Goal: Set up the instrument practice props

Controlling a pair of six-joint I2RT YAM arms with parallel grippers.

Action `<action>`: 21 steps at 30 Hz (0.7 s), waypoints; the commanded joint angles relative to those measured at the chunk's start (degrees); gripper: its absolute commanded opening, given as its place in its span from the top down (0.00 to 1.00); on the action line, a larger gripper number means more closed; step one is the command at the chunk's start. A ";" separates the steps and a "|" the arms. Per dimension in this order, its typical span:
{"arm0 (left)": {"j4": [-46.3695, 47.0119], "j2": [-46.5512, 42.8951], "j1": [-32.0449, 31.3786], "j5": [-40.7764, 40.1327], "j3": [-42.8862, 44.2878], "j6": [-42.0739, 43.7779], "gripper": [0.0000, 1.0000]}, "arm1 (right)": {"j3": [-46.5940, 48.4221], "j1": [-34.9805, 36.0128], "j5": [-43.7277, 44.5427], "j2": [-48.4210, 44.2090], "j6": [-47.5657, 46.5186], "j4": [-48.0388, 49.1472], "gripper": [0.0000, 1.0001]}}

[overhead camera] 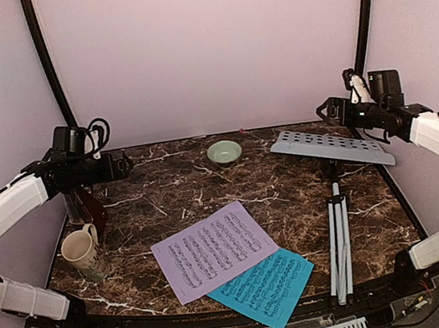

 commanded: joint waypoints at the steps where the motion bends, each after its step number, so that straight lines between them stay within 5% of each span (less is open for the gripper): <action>1: 3.88 5.99 -3.00 1.89 1.22 -0.64 0.01 | 5.35 1.91 3.39 4.90 -6.31 1.46 0.01; 13: 6.80 17.09 -7.11 9.38 4.08 -0.61 0.01 | 22.26 3.84 1.02 20.82 -26.53 -19.23 0.01; 21: 13.09 18.00 -9.28 19.07 4.04 -2.98 0.01 | 22.75 4.07 -0.13 25.92 -33.25 -24.32 0.02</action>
